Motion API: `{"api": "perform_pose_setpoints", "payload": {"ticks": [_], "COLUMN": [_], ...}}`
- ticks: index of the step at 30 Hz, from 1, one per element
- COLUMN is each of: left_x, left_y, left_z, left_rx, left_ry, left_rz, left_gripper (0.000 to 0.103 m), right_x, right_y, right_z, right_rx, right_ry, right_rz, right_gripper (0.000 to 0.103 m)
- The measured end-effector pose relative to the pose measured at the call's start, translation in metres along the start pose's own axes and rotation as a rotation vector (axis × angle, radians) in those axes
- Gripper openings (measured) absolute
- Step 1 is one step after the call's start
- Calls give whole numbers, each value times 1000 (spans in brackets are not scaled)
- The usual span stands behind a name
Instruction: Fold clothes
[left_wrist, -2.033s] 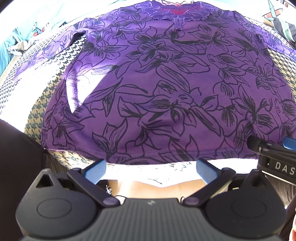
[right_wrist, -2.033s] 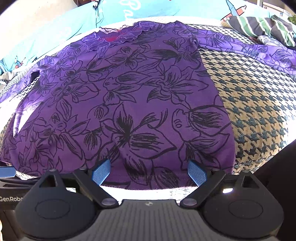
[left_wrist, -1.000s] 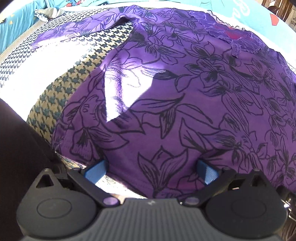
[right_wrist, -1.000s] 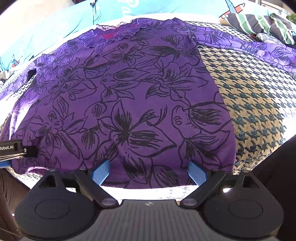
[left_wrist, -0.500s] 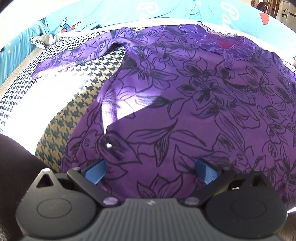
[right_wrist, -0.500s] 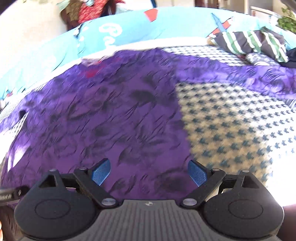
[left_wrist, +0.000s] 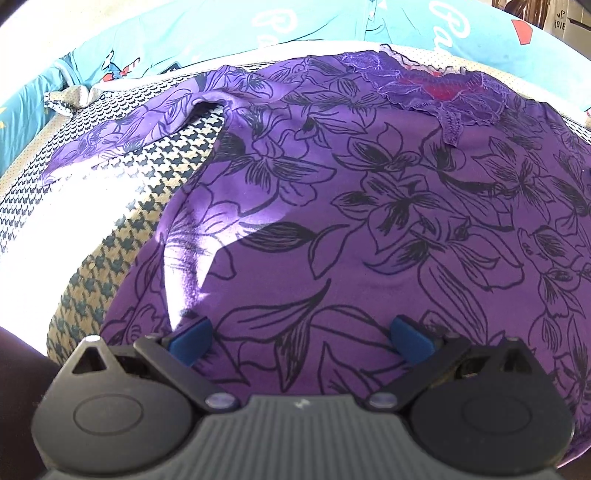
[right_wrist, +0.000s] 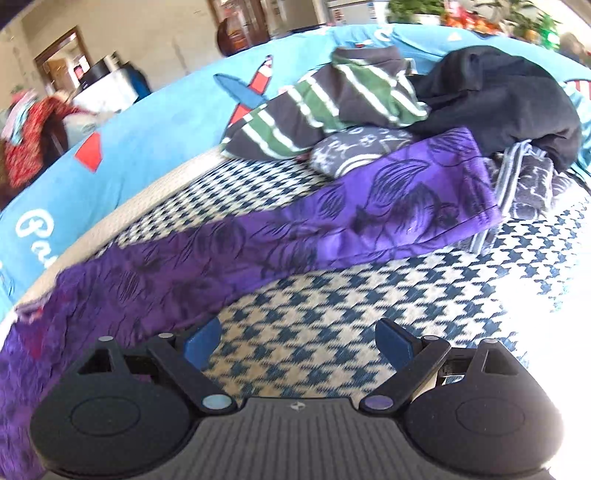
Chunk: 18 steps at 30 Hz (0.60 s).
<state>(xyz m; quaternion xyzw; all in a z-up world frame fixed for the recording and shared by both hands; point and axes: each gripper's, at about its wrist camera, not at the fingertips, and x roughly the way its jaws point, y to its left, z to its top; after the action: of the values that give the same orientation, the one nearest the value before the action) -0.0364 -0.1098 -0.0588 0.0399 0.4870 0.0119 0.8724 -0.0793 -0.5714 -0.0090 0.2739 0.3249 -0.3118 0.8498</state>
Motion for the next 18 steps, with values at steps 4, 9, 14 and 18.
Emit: {"api": "perform_pose_setpoints", "payload": {"ticks": [4,9,14,18], "left_x": [2,3,4,4], "left_y": [-1,-2,-2,-2], "left_z": [-1,-2,-3,-4], "left_rx": [1,1,1,0], "left_ry": [-13,-27,-35,-39], "left_rz": [0,3,5,5], "left_gripper": [103,103,103,103], "right_x": [14,32,44,51], "right_y": [-32,-60,-58,-58], "right_z": [25,42,49,48], "right_rx": [163,306,289,308], "right_ry": [-26,-52,-107,-124], "right_rz": [-72,-80,-97,-97], "right_gripper": [91,91,84,66]}}
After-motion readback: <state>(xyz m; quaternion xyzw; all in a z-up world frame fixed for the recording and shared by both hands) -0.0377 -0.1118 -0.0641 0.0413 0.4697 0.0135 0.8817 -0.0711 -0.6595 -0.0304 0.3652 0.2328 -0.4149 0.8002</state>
